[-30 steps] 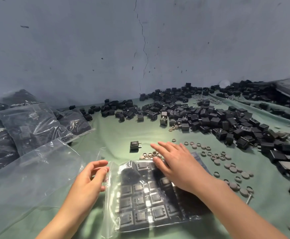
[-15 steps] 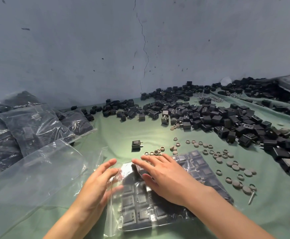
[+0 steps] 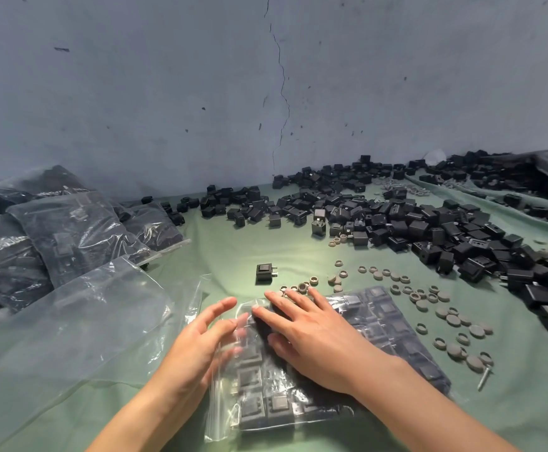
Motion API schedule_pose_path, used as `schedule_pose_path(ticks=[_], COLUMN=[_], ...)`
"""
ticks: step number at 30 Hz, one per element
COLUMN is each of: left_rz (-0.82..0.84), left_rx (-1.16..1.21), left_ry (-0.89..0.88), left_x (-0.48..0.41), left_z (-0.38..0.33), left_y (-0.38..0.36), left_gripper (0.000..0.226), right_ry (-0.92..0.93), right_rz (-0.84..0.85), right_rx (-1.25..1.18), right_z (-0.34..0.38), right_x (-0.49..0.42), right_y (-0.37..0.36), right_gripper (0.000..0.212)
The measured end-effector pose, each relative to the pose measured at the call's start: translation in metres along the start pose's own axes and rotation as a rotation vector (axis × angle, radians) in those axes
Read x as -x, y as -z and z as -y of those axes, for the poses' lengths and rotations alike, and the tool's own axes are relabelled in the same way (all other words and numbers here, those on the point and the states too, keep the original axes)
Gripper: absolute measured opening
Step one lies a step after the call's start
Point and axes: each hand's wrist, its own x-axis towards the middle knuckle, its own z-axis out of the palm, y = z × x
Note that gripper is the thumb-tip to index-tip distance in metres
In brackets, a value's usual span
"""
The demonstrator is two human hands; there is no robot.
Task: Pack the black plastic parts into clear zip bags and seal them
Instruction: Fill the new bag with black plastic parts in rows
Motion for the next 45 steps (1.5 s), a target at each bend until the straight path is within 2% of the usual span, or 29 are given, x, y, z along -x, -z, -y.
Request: schedule_pose_path(ticks=[4,7,10,14,18,20,23,26,31,35,40,45], left_rz=[-0.023,-0.169,-0.258,-0.151,-0.014,0.046,0.088,0.09,0.229,0.298,0.232,0.121], left_rx=[0.011,-0.259,-0.472,-0.809,-1.141,-1.268,-1.439,-1.377,-1.245,-1.29,-1.517,-1.601], left_ry=[-0.011,-0.138,-0.314,-0.366,-0.241,-0.171,-0.142,-0.238,-0.466,-0.561,-0.483,-0.528], left_x=[-0.002,-0.007,-0.009,-0.046,-0.1,-0.123,-0.146,-0.161,-0.185,-0.202,-0.221,-0.234], left_z=[-0.002,-0.001,-0.012,-0.03,-0.037,-0.035,-0.03,-0.033,-0.04,-0.024,-0.005,0.004], left_y=[0.001,0.016,0.028,0.012,-0.035,-0.055,-0.073,-0.099,-0.174,-0.224,-0.25,-0.267], left_gripper=[0.024,0.022,0.019,0.02,0.053,0.063,0.051,0.043,0.052,0.059,0.079,0.071], right_ry=[-0.005,-0.052,-0.189,-0.428,-0.629,-0.712,-0.799,-0.819,-0.807,-0.799,-0.798,-0.796], right_rz=[0.022,0.035,-0.019,-0.09,-0.094,-0.083,-0.069,-0.091,-0.211,-0.251,-0.301,-0.299], right_rx=[-0.011,-0.116,-0.167,-0.206,-0.259,-0.237,-0.212,-0.216,-0.227,-0.238,-0.274,-0.275], right_z=[0.004,-0.001,-0.023,-0.068,-0.113,-0.135,-0.16,-0.176,-0.184,-0.19,-0.196,-0.194], right_x=[-0.004,-0.005,-0.006,0.002,0.023,0.035,0.049,0.058,0.06,0.061,0.061,0.058], right_y=[0.002,0.01,0.025,0.037,0.033,0.03,0.026,0.025,0.025,0.025,0.026,0.025], right_gripper=[0.052,0.061,0.062,0.059,0.056,0.054,0.053,0.052,0.047,0.045,0.044,0.044])
